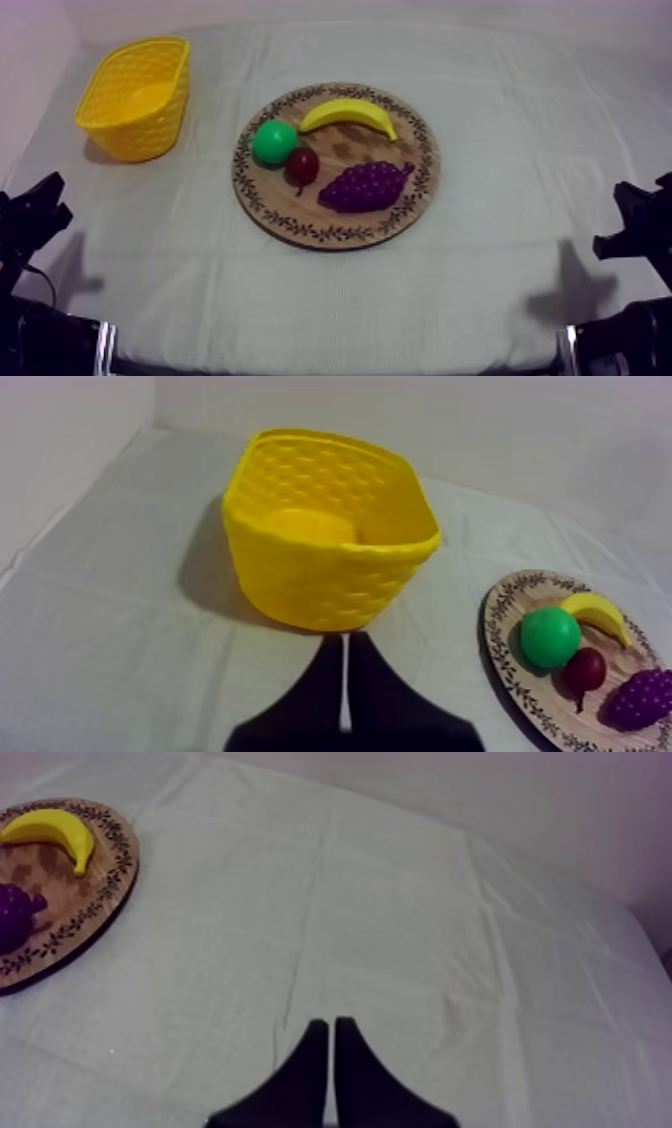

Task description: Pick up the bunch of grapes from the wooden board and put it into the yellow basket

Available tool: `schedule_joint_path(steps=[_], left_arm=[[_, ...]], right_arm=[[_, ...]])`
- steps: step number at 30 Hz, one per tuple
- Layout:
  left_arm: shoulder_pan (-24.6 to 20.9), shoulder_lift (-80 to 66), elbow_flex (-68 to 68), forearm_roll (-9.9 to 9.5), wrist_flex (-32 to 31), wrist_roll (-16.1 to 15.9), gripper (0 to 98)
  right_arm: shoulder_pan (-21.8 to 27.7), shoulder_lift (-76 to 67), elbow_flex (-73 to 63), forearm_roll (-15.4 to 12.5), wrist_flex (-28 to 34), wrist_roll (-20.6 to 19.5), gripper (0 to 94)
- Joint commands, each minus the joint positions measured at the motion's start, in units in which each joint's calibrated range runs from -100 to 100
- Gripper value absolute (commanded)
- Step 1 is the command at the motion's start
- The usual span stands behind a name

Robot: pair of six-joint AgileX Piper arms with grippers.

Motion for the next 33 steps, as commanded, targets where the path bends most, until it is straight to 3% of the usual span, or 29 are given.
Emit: schedule_joint_path(steps=[1,17,21,27,33], left_arm=[[0.0,0.0,0.0,-0.01,0.0,0.0,0.1],[0.0,0.0,0.0,-0.01,0.0,0.0,0.1],[2.1,0.0,0.0,-0.01,0.0,-0.7,0.1],[6.1,0.0,-1.2,-0.1,2.2,-8.2,0.0],[11.1,1.8,-3.6,3.05,2.9,-14.4,0.0]], right_arm=[[0.0,0.0,0.0,0.0,0.0,0.0,0.3],[0.0,0.0,0.0,0.0,0.0,0.0,0.3],[0.0,0.0,0.0,0.0,0.0,0.0,0.3],[0.0,0.0,0.0,0.0,0.0,0.0,0.3],[0.0,0.0,0.0,0.0,0.0,0.0,0.3]])
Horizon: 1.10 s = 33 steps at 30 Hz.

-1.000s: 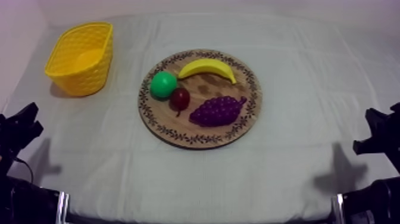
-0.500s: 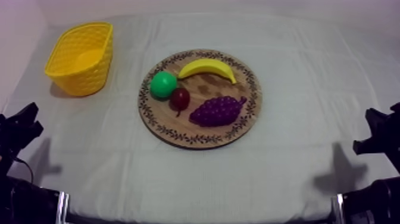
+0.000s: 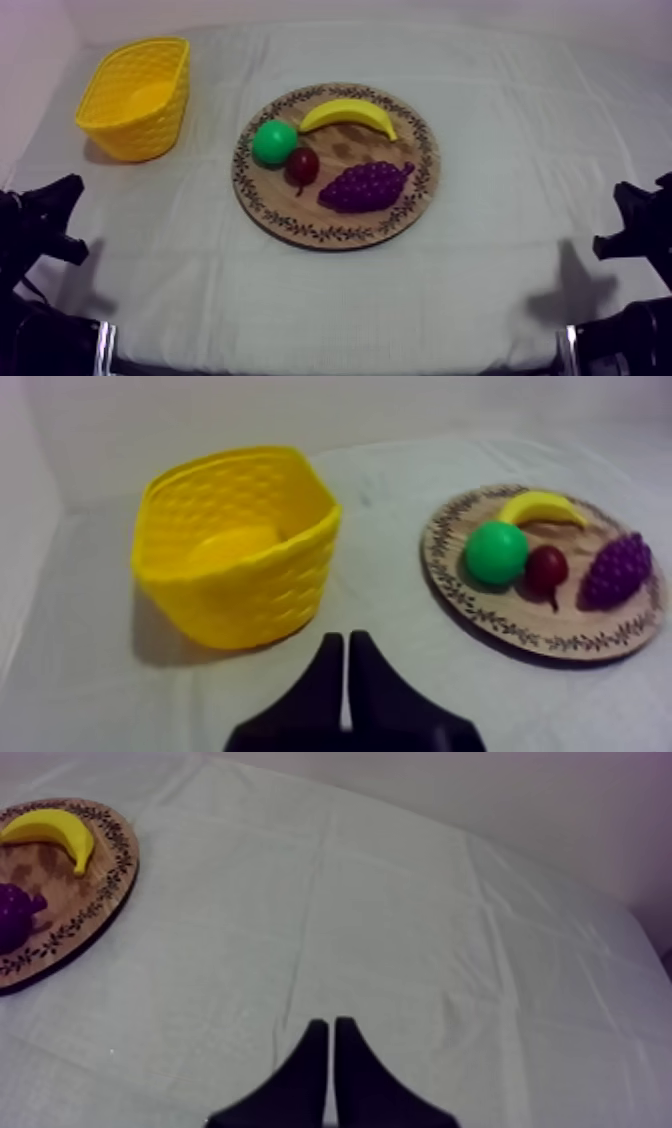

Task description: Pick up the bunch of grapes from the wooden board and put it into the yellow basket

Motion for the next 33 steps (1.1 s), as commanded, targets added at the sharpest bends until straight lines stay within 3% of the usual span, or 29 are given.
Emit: schedule_joint_path(steps=[1,8,17,33], left_arm=[[2.5,1.5,-2.0,0.9,-0.1,-3.4,0.0],[6.5,10.2,-14.5,4.04,1.8,-4.6,0.0],[12.6,25.2,-32.1,5.1,10.0,-3.0,0.0],[16.1,56.4,-71.6,4.72,38.4,-0.6,0.0]], right_arm=[[0.0,0.0,0.0,0.0,0.0,0.0,0.3],[0.0,0.0,0.0,0.0,0.0,0.0,0.3],[0.0,0.0,0.0,0.0,0.0,0.0,0.3],[0.0,0.0,0.0,0.0,0.0,0.0,0.3]])
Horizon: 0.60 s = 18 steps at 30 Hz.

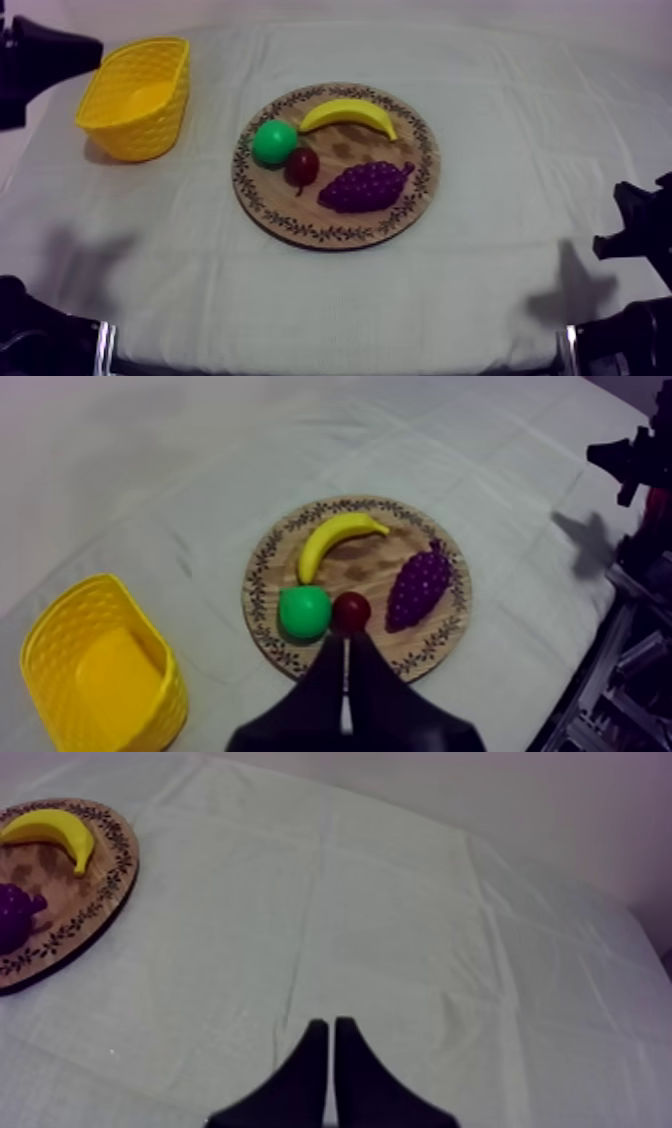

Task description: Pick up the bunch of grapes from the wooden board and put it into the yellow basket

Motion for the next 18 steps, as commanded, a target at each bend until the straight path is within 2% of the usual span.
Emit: schedule_joint_path(steps=[1,8,18], left_arm=[[0.9,7.7,-10.6,-0.3,5.2,-0.1,0.0],[5.1,19.2,-23.0,-2.09,14.0,0.0,0.0],[9.4,33.6,-31.6,-2.87,18.5,-0.7,0.0]], right_arm=[[0.0,0.0,0.0,0.0,0.0,0.0,0.3],[0.0,0.0,0.0,0.0,0.0,0.0,0.3],[0.0,0.0,0.0,0.0,0.0,0.0,0.3]])
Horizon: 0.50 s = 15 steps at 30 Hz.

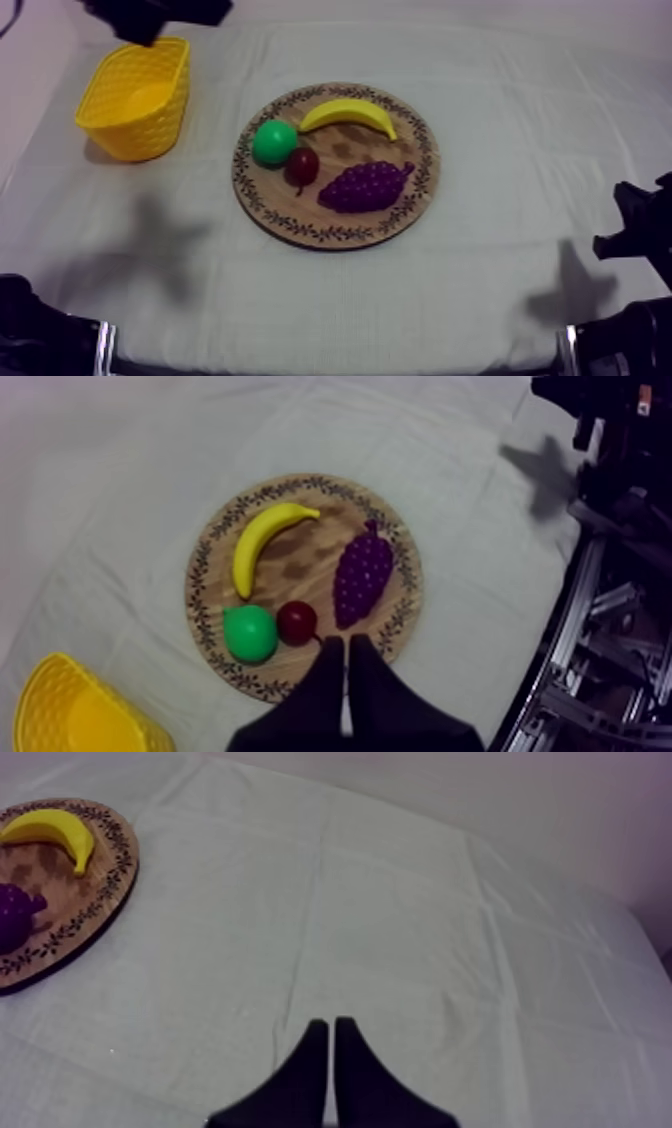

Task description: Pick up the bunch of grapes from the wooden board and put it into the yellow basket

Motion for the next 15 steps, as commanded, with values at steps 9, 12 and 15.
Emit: schedule_joint_path(steps=[9,12,15], left_arm=[[4.2,15.2,-10.8,-1.19,8.3,-1.4,0.0],[5.0,18.8,-13.2,-1.59,9.3,-2.9,0.0],[5.8,22.3,-14.9,-1.93,9.7,-4.6,0.0]], right_arm=[[0.0,0.0,0.0,0.0,0.0,0.0,0.3],[0.0,0.0,0.0,0.0,0.0,0.0,0.3],[0.0,0.0,0.0,0.0,0.0,0.0,0.3]])
